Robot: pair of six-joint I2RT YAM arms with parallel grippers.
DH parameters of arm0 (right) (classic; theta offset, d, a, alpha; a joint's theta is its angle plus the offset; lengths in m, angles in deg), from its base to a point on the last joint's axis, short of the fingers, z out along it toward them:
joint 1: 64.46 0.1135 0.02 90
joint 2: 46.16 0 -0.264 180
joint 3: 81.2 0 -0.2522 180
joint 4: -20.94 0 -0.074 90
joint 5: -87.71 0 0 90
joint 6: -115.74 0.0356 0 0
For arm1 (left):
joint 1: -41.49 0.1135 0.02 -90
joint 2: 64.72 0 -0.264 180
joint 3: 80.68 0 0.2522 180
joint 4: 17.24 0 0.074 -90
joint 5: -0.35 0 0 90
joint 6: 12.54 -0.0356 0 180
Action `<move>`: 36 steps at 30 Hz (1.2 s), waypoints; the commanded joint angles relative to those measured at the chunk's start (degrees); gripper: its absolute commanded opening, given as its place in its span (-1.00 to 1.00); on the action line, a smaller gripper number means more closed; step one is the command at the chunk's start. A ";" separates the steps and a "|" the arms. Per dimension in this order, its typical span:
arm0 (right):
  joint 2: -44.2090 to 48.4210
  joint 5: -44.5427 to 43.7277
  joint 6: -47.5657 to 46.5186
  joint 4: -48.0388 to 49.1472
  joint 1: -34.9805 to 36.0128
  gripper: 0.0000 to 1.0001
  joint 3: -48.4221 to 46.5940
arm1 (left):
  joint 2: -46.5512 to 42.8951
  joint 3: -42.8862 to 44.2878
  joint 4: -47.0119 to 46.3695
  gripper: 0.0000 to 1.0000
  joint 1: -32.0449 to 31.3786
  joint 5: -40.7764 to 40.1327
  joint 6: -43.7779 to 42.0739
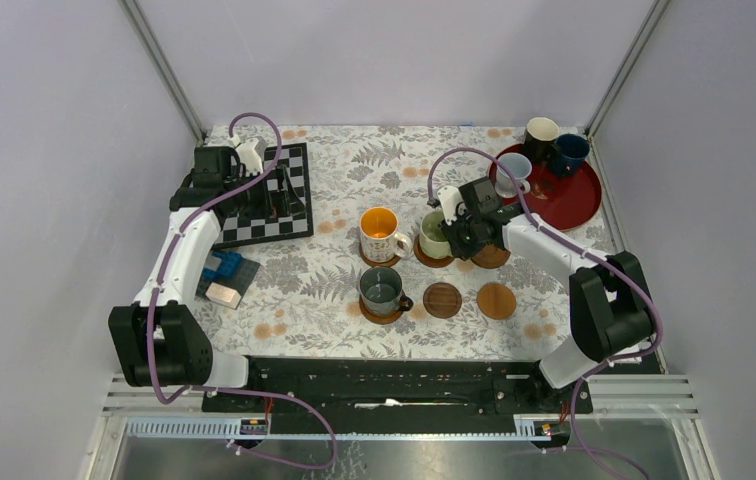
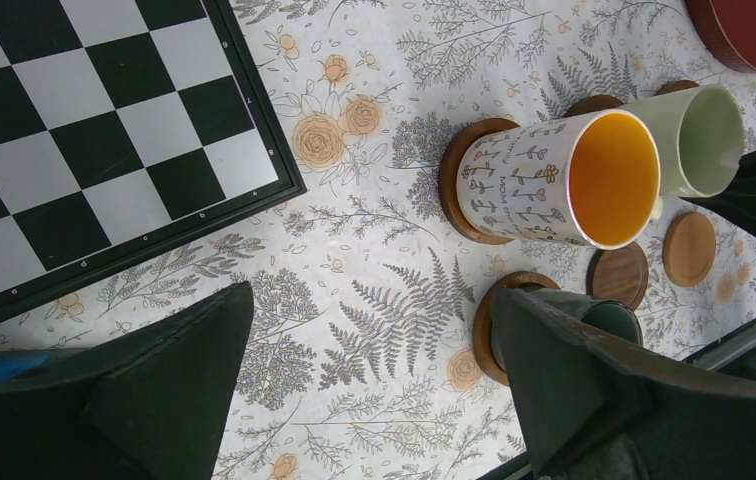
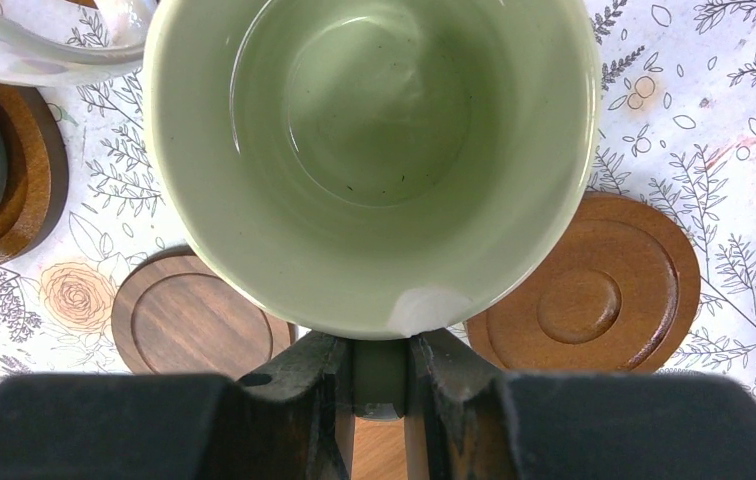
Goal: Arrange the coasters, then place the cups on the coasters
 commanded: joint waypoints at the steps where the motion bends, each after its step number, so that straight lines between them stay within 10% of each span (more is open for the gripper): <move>1: 0.19 -0.66 0.06 4.71 0.71 -1.00 -0.86 | -2.07 1.08 -2.83 0.98 0.21 1.06 0.59; 20: -0.33 1.25 -0.33 3.13 0.84 -0.66 -0.32 | -1.39 1.39 -3.10 0.98 0.22 1.00 1.08; 36: 2.08 2.10 -0.31 -0.64 0.84 0.32 -2.64 | -1.33 1.35 -3.09 0.98 0.26 1.16 0.92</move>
